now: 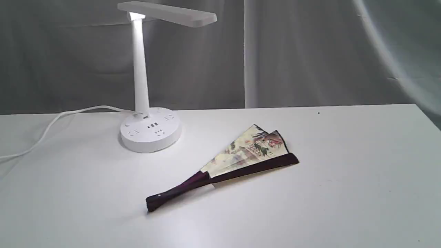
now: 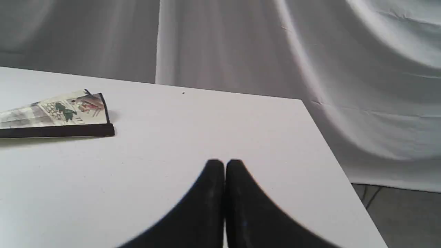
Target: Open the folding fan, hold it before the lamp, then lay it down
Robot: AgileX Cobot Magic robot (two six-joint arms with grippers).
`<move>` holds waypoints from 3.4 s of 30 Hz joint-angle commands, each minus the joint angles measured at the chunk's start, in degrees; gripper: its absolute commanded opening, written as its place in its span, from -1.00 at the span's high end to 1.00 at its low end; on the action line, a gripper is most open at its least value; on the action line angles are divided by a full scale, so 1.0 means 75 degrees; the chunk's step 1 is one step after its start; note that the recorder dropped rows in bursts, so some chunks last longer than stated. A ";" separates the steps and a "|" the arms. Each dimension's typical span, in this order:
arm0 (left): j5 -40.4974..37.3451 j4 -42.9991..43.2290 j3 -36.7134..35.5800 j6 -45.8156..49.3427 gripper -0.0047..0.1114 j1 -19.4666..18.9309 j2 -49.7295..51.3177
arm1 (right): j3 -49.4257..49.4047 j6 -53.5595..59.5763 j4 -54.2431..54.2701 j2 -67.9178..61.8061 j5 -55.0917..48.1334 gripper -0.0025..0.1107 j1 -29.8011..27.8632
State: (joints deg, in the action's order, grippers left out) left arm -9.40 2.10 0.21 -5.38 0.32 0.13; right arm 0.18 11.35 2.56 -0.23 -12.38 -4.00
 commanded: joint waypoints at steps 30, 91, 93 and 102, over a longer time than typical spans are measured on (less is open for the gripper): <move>-0.0648 -0.0051 0.1525 -0.0905 0.92 0.0039 -0.0017 | 0.1085 0.0058 0.1550 0.0031 0.0506 0.96 0.0006; -0.2742 -0.0206 0.4259 -0.1046 0.88 0.0039 0.4514 | 0.4735 0.0089 0.2152 -0.4333 -0.3378 0.96 0.0006; -0.2742 -0.0280 0.4381 -0.0807 0.83 0.0039 0.4892 | 0.4735 0.0162 0.2152 -0.4666 -0.3378 0.96 0.0006; -0.2735 -0.1648 0.4730 0.0564 0.43 0.0039 0.6806 | 0.4735 0.0822 0.2152 -0.5954 -0.3378 0.95 0.0006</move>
State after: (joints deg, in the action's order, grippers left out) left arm -30.46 -7.89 35.36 -3.29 0.32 49.31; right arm 35.47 15.77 19.24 -43.66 -37.76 -4.00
